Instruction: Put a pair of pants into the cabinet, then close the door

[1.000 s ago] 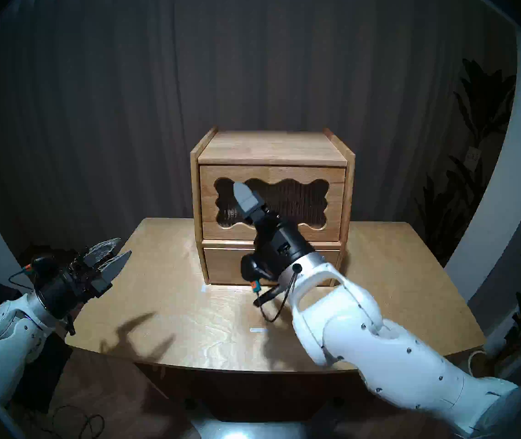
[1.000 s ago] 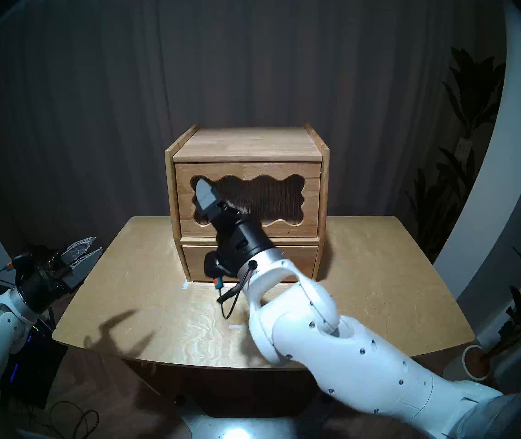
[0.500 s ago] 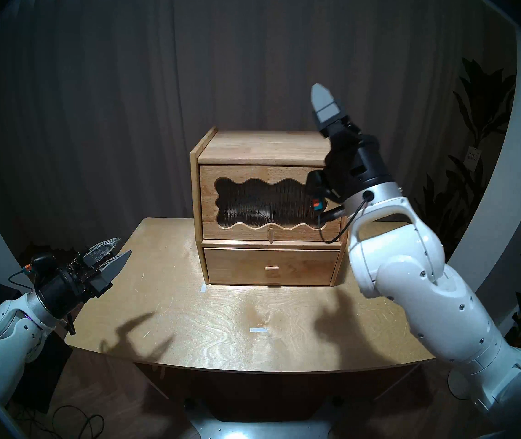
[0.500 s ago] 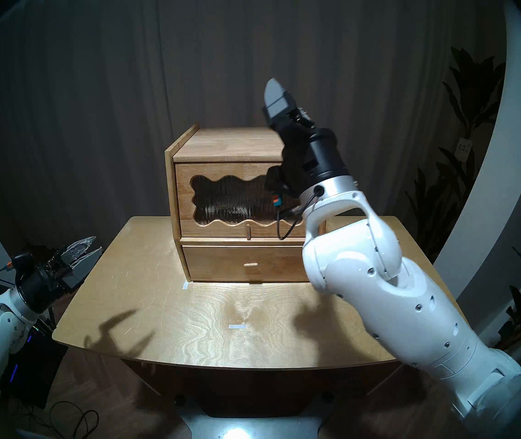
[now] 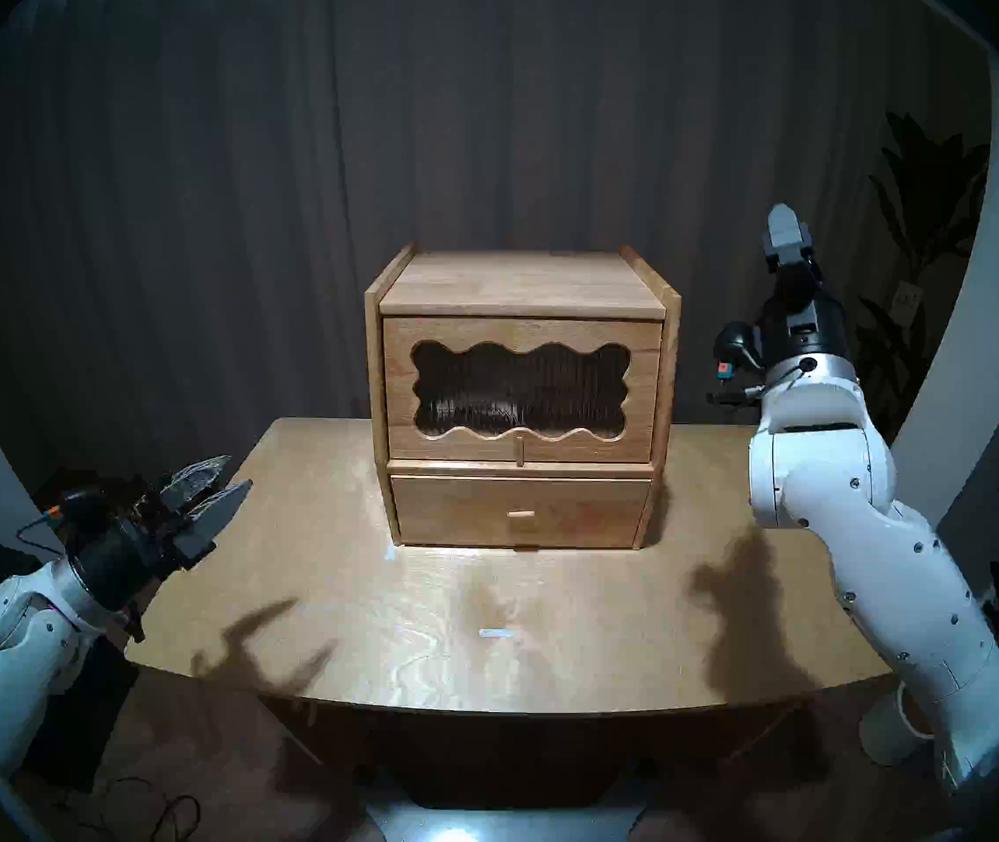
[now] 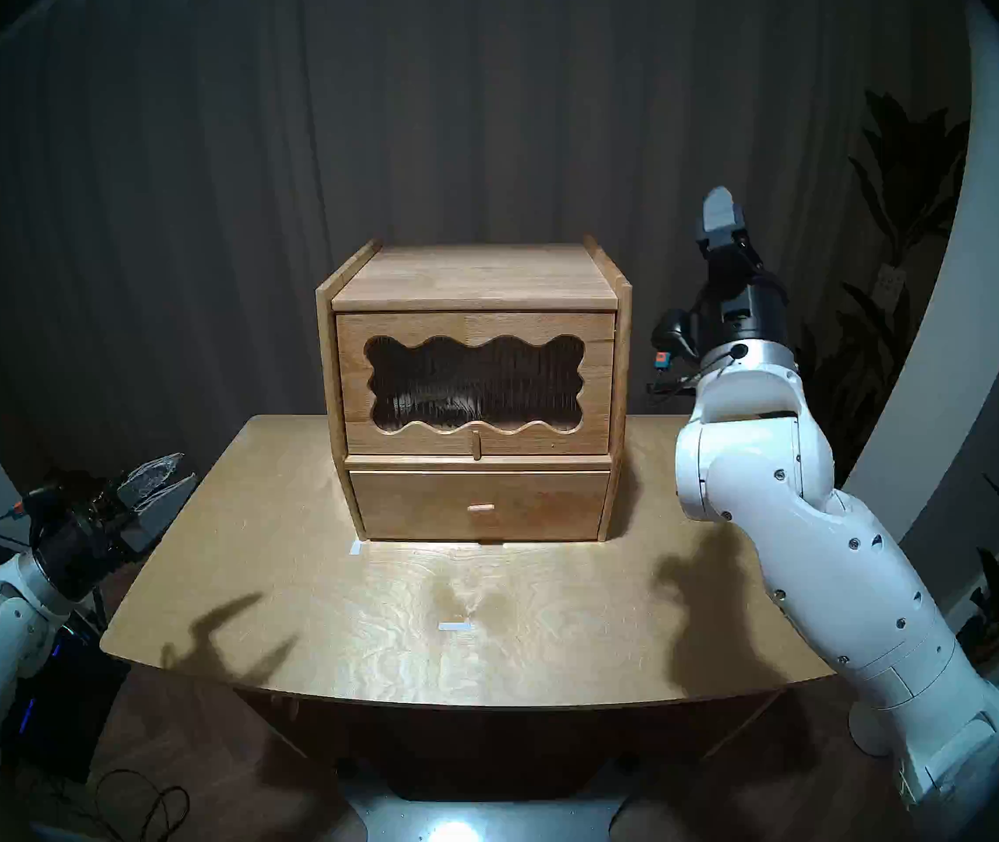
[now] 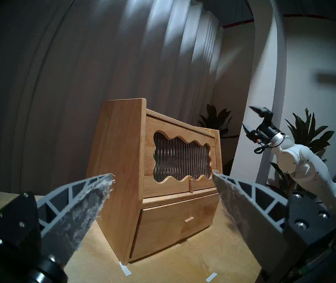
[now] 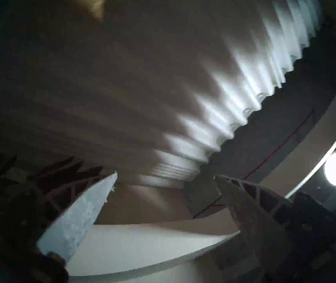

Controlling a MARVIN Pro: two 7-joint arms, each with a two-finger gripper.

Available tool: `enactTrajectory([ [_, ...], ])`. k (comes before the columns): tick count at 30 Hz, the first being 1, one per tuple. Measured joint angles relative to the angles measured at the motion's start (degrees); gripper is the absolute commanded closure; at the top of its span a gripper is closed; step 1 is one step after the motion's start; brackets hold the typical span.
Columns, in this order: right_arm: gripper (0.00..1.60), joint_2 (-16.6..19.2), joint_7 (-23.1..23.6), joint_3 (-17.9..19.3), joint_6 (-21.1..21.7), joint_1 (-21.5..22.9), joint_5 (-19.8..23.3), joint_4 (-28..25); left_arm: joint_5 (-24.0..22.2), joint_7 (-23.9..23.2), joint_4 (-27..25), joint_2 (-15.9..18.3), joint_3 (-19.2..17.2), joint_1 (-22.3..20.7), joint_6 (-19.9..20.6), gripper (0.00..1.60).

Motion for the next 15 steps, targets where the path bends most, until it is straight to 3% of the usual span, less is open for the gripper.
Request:
enactTrajectory([
  [10,0.00,-2.1,-8.6,-3.8,1.5,-2.9,7.1,1.6,0.0,0.0,0.0,0.0,0.0,-0.1,0.0,0.00],
  [15,0.00,-2.6,-12.5,-4.0,1.8,-3.0,9.9,1.7,0.0,0.0,0.0,0.0,0.0,-0.1,0.0,0.00],
])
